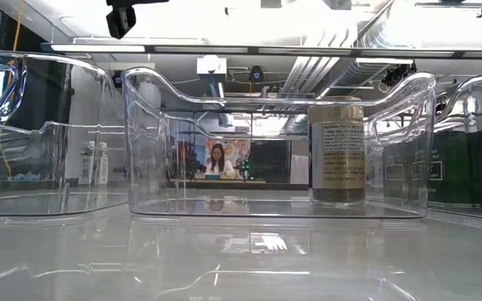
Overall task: Sort spices by type
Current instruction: Put the golden seasoning bottle into the middle transparent bin
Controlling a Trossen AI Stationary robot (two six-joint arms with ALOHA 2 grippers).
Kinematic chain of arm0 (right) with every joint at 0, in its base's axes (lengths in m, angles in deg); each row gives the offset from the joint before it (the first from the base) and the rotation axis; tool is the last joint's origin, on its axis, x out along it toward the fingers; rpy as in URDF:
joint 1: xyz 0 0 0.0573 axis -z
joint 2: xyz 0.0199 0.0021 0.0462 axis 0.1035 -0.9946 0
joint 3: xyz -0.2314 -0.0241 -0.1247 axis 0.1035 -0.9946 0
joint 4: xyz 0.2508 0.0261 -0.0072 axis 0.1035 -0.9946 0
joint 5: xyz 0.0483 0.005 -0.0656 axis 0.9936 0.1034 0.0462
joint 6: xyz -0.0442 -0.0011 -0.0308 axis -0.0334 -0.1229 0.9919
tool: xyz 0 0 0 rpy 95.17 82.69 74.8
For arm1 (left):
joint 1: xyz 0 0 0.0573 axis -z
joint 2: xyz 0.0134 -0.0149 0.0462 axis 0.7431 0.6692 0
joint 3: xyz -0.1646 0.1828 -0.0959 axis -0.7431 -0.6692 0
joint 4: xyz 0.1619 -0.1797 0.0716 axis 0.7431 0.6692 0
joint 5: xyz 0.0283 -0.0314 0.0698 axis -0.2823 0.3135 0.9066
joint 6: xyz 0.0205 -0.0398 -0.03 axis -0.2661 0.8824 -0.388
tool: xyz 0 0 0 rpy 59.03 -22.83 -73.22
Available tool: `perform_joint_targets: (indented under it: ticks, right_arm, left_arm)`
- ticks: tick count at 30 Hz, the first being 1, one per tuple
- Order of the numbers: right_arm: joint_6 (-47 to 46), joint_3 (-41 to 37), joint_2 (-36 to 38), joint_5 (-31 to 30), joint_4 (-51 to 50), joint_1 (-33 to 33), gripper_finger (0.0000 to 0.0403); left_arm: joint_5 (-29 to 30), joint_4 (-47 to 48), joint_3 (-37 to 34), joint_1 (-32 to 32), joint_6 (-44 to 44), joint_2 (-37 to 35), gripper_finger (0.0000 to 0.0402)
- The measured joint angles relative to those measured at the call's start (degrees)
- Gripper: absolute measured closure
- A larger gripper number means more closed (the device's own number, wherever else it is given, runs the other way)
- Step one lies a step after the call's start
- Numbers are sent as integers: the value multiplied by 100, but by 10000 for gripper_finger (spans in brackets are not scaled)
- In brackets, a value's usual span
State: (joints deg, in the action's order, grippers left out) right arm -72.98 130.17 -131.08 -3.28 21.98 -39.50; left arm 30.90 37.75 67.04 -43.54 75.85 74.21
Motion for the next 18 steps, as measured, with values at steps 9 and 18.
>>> perform_joint_targets:
  ticks: [9,18]
  right_arm:
    - [-559,-4,-294,40,98,1,66]
    - [-451,-4,-362,102,92,16,66]
  left_arm:
    - [-217,7,-2,-31,111,0,401]
    - [-262,11,0,-31,111,0,401]
